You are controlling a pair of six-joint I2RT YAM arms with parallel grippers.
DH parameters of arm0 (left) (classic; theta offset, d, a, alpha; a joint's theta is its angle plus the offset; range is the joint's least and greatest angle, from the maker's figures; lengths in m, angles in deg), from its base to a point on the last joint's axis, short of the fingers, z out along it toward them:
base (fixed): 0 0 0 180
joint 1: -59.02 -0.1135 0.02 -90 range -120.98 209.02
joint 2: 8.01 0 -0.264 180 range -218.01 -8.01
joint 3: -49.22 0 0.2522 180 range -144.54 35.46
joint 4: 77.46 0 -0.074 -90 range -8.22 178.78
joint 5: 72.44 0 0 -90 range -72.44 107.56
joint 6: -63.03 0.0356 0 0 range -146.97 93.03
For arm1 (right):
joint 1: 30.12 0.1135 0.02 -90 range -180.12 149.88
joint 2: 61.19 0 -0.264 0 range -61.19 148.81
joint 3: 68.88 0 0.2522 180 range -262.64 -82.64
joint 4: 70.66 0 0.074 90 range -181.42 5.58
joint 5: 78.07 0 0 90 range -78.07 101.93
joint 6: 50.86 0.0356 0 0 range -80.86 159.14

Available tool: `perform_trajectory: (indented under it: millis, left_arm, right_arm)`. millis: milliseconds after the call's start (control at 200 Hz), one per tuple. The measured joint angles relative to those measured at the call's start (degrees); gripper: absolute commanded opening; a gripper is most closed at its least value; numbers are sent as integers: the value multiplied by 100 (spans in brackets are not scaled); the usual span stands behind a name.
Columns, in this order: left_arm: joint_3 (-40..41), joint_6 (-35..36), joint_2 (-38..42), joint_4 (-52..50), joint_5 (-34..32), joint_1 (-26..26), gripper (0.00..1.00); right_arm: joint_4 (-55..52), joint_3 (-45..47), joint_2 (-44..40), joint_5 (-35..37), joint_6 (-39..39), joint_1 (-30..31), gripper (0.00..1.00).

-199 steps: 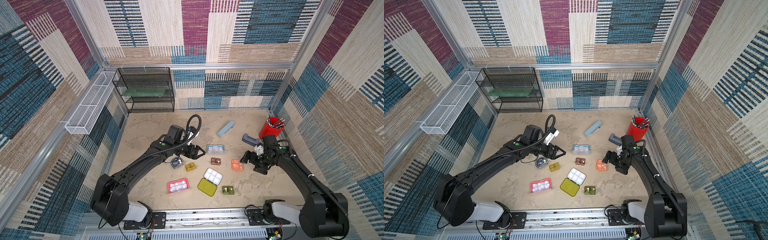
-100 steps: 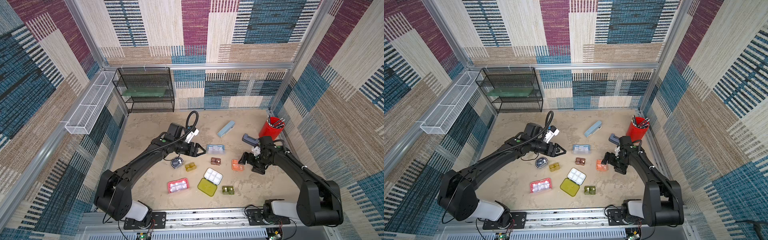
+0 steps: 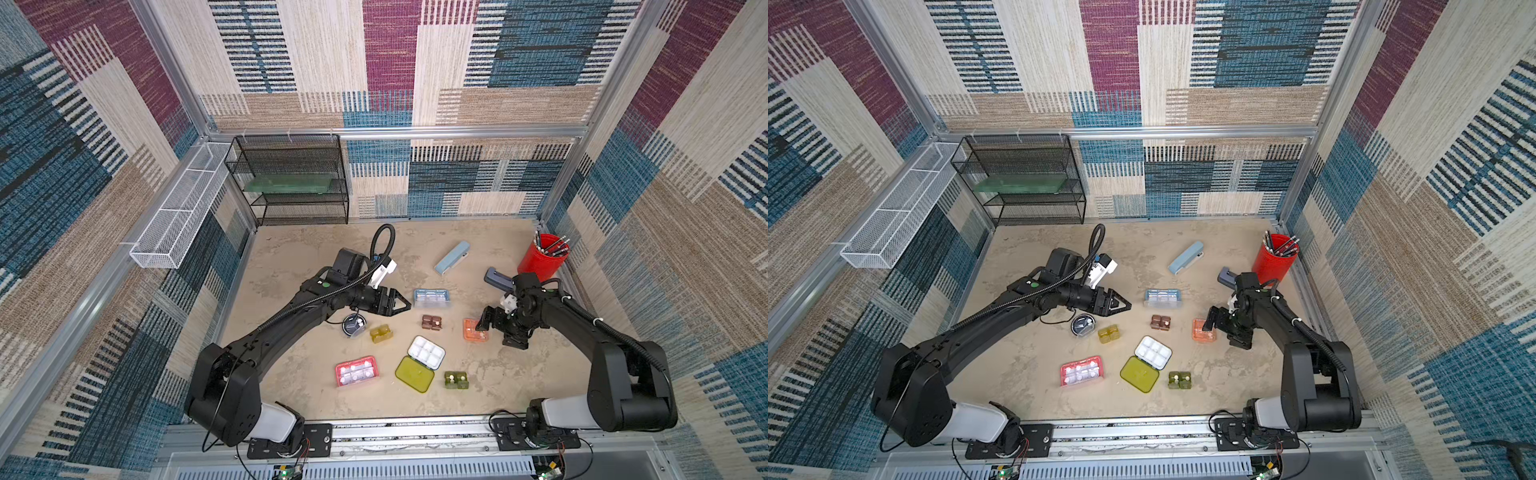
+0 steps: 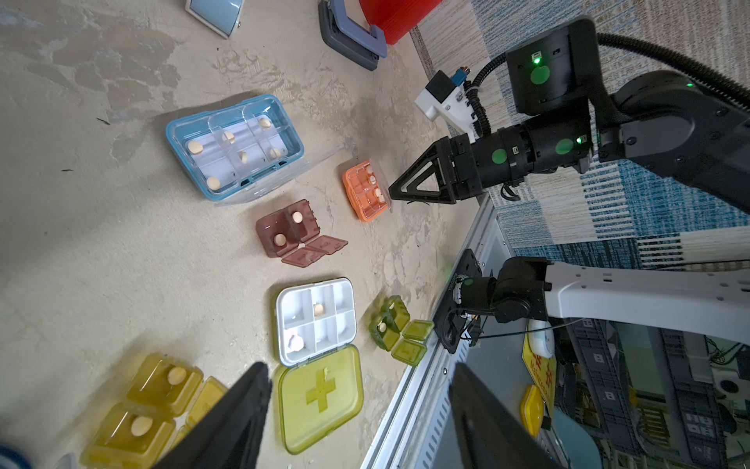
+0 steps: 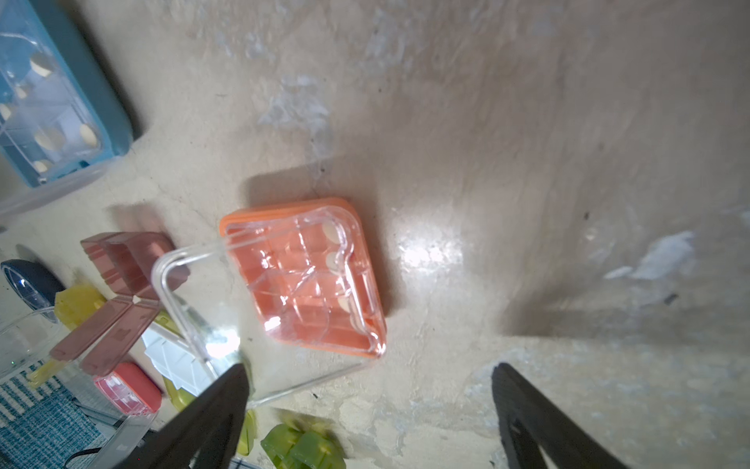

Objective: Close pillboxes
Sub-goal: Close the lid on the pillbox.

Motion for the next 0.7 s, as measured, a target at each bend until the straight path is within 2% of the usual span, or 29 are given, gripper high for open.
perform_trajectory:
  millis: [511,701]
  left_arm:
    - [39,-20,26,0,-22,0,73]
    - [31,-17,26,0,-20,15,71]
  right_arm:
    - [81,-216,267,48,-39,52,95]
    - [87,-328,299,151,-42,192,98]
